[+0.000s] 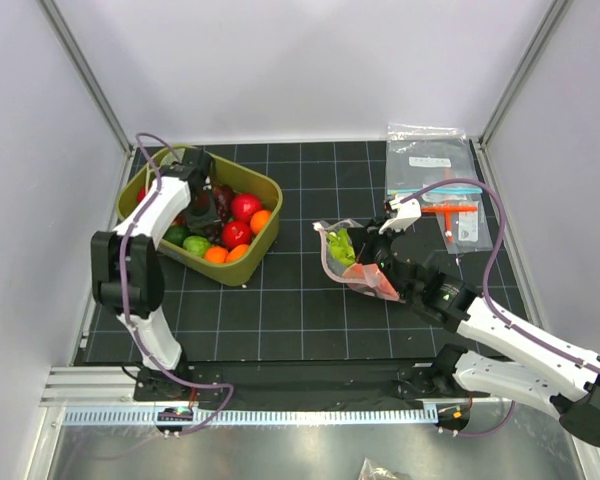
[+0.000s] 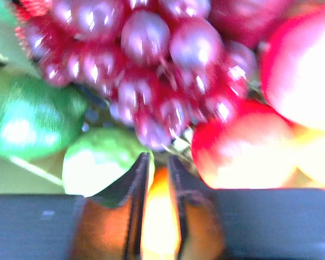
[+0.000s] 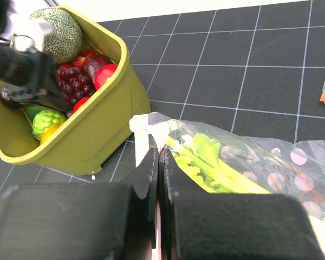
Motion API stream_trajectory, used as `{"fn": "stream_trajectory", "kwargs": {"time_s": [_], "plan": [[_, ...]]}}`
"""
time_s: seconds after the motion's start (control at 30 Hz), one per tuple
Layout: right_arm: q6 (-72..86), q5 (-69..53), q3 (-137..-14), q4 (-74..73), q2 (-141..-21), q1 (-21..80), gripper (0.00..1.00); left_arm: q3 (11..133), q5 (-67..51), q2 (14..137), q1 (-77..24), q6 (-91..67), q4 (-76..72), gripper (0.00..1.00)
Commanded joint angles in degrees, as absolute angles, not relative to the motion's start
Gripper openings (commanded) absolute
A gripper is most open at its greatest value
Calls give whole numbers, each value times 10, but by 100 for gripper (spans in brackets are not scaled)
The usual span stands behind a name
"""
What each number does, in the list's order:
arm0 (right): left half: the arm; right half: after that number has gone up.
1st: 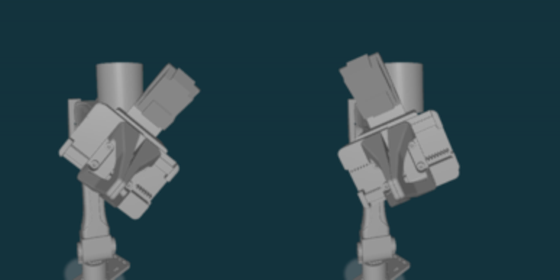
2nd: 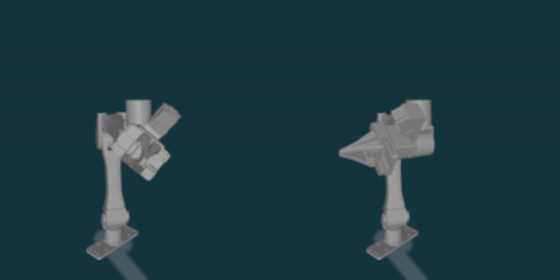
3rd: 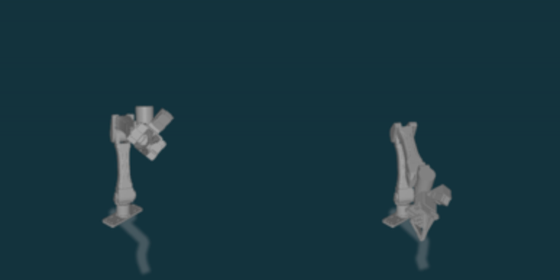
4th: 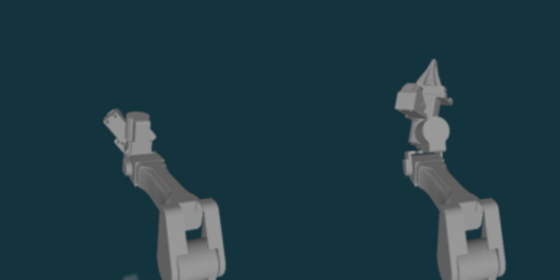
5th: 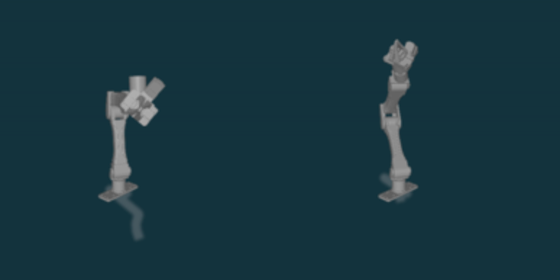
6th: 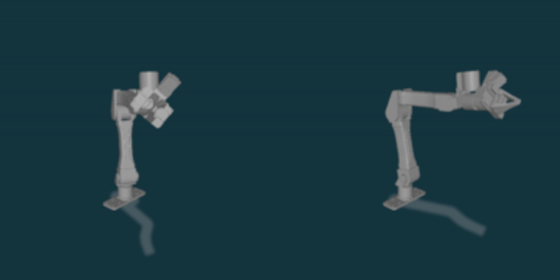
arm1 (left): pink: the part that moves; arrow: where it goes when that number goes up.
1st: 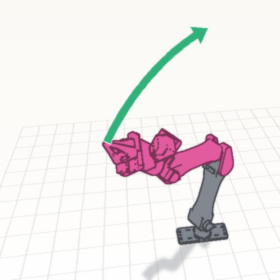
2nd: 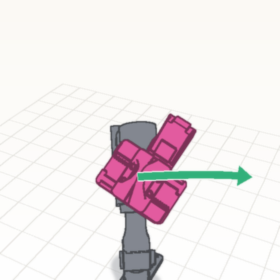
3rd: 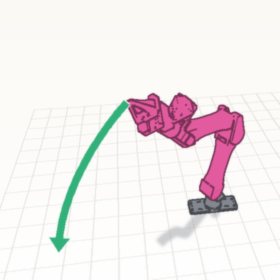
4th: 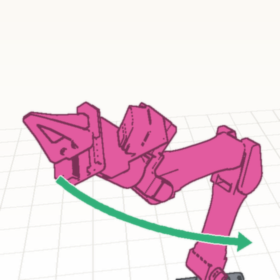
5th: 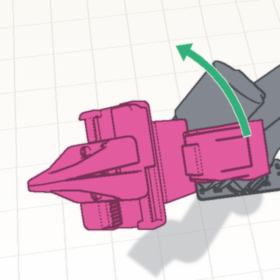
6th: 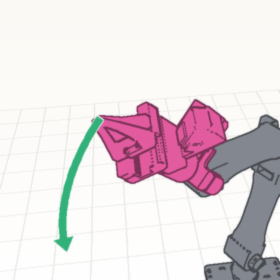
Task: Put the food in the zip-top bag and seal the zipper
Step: Pick up the fake fruit from the bin.
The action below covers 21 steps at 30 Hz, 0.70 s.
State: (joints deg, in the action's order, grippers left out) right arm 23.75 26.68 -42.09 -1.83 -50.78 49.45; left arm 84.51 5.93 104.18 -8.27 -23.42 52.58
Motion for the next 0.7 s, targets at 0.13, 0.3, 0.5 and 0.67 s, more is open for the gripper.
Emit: {"fn": "stream_trajectory", "kwargs": {"time_s": [0.13,0.3,0.5,0.67], "plan": [[238,277,-438,9,-503,497,1,824,-11,902,-83,-241,468,10],[237,276,-437,10,-504,498,1,804,-34,846,-83,-246,440,9],[237,277,-437,9,-504,497,1,809,-38,866,-83,-242,456,54],[237,277,-438,8,-506,497,1,826,-15,875,-84,-242,489,90]]}}
